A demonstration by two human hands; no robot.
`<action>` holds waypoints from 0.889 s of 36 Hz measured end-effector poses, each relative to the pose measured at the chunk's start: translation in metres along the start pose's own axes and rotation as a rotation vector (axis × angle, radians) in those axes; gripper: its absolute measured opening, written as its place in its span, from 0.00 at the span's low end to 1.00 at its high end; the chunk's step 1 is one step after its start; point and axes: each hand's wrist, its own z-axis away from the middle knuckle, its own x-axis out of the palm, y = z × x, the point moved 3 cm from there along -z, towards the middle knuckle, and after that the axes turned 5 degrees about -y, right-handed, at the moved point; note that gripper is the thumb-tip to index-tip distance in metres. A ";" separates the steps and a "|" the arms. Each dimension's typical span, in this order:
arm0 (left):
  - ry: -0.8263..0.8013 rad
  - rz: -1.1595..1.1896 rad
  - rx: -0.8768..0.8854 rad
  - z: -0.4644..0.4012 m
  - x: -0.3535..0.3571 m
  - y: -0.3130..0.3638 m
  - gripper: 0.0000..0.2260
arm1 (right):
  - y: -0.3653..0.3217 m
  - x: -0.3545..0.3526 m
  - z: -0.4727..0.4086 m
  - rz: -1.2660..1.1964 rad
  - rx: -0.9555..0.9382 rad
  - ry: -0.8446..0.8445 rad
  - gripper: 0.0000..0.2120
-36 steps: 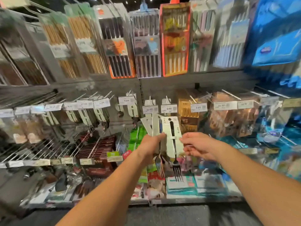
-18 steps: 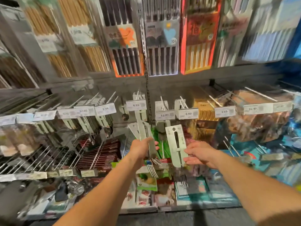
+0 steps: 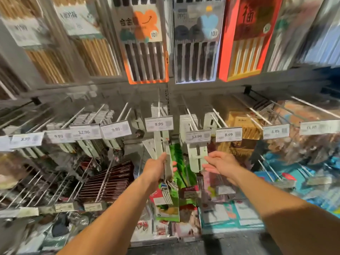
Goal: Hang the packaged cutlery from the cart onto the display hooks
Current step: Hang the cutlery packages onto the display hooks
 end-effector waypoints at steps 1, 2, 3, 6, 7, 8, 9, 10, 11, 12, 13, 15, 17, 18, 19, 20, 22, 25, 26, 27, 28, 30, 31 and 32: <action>0.000 0.001 0.006 -0.002 0.000 0.001 0.18 | -0.001 0.002 -0.004 -0.011 0.000 -0.004 0.12; 0.000 0.001 0.011 -0.005 0.001 0.003 0.18 | -0.001 0.002 -0.007 -0.021 0.002 -0.005 0.12; 0.000 -0.002 0.015 -0.007 0.001 0.004 0.18 | -0.001 0.003 -0.010 -0.029 0.004 -0.008 0.13; -0.005 -0.019 0.017 -0.011 0.003 0.010 0.18 | 0.001 0.003 -0.017 -0.015 0.016 -0.033 0.15; -0.005 -0.031 0.018 -0.012 0.004 0.011 0.18 | 0.001 0.003 -0.019 -0.018 0.019 -0.041 0.15; -0.004 -0.043 0.016 -0.014 0.005 0.012 0.19 | 0.000 0.002 -0.020 -0.021 0.022 -0.044 0.14; -0.003 -0.056 0.013 -0.016 0.005 0.012 0.19 | -0.001 0.002 -0.022 -0.021 0.023 -0.044 0.14; -0.004 -0.059 0.011 -0.017 0.006 0.013 0.19 | -0.002 0.002 -0.024 -0.012 0.027 -0.038 0.12; -0.005 -0.065 0.010 -0.019 0.007 0.012 0.19 | -0.003 0.003 -0.025 -0.006 0.030 -0.032 0.10; -0.008 -0.069 0.009 -0.020 0.008 0.011 0.19 | -0.005 0.004 -0.026 -0.004 0.032 -0.022 0.07; -0.008 -0.073 0.008 -0.021 0.008 0.010 0.19 | -0.007 0.005 -0.027 -0.009 0.035 -0.010 0.05; -0.011 -0.063 0.008 -0.022 0.010 0.009 0.19 | -0.009 0.008 -0.033 -0.024 0.049 0.049 0.07; -0.015 -0.040 -0.002 -0.022 0.012 0.007 0.17 | -0.012 0.010 -0.040 -0.022 0.093 0.120 0.10; -0.023 -0.020 -0.010 -0.021 0.012 0.006 0.16 | -0.012 0.011 -0.046 0.004 0.133 0.139 0.07; -0.032 0.001 -0.016 -0.021 0.012 0.005 0.16 | -0.013 0.013 -0.051 0.036 0.176 0.142 0.02; -0.043 0.018 -0.023 -0.020 0.013 0.005 0.16 | -0.013 0.015 -0.058 0.064 0.210 0.138 0.06; -0.052 0.028 -0.042 -0.018 0.012 0.003 0.15 | -0.014 0.021 -0.066 0.131 0.243 0.155 0.16; -0.041 0.052 -0.046 -0.019 0.009 0.000 0.14 | -0.011 0.022 -0.076 0.259 0.211 0.276 0.20; -0.029 0.056 -0.043 -0.019 0.008 -0.002 0.14 | -0.011 0.023 -0.073 0.267 0.189 0.311 0.20; -0.021 0.066 -0.046 -0.019 0.006 -0.004 0.15 | -0.007 0.021 -0.073 0.303 0.164 0.358 0.17; -0.015 0.067 -0.050 -0.019 0.005 -0.006 0.15 | -0.003 0.019 -0.072 0.349 0.145 0.394 0.14; -0.013 0.029 -0.042 -0.015 0.004 -0.008 0.11 | 0.001 0.018 -0.065 0.407 0.120 0.343 0.09; -0.019 0.010 -0.035 -0.013 0.005 -0.010 0.10 | 0.003 0.021 -0.059 0.367 0.130 0.236 0.10; -0.015 -0.013 -0.033 -0.008 0.007 -0.009 0.10 | 0.005 0.028 -0.050 0.304 0.166 0.086 0.12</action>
